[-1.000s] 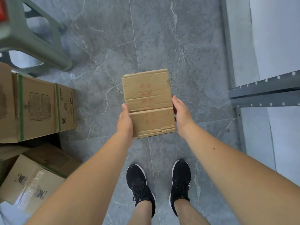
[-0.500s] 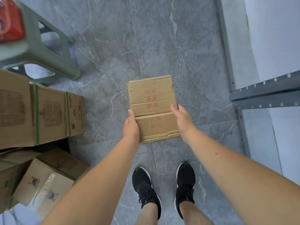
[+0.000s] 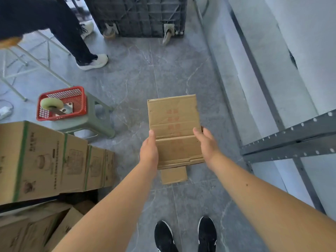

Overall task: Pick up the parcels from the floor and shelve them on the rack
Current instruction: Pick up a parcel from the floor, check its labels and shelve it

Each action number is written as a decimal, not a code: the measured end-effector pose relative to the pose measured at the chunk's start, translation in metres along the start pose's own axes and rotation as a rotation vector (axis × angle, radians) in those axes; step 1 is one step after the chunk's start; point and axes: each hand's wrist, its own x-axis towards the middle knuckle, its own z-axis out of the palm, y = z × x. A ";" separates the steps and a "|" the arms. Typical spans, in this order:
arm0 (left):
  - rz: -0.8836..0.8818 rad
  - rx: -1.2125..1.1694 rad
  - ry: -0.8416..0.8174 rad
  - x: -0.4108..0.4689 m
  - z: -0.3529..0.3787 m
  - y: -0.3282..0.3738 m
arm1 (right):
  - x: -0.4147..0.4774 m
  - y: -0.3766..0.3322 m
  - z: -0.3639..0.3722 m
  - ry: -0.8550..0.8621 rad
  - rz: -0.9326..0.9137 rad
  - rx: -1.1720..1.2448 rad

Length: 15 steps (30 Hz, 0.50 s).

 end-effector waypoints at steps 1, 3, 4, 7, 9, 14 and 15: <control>0.023 0.006 0.001 -0.012 -0.006 0.019 | -0.009 -0.020 -0.002 -0.001 -0.018 -0.001; 0.064 -0.002 0.001 -0.038 -0.018 0.055 | -0.028 -0.060 -0.005 -0.002 -0.073 0.006; 0.086 -0.012 -0.006 -0.052 -0.025 0.073 | -0.038 -0.081 -0.006 -0.008 -0.105 0.013; 0.154 -0.047 -0.014 -0.094 -0.044 0.122 | -0.072 -0.140 -0.008 -0.044 -0.193 0.039; 0.190 -0.048 0.011 -0.125 -0.058 0.154 | -0.096 -0.180 -0.009 -0.057 -0.253 0.057; 0.326 -0.098 0.035 -0.204 -0.086 0.226 | -0.158 -0.271 -0.019 -0.092 -0.423 0.042; 0.346 -0.115 0.032 -0.221 -0.091 0.241 | -0.169 -0.288 -0.023 -0.092 -0.458 0.052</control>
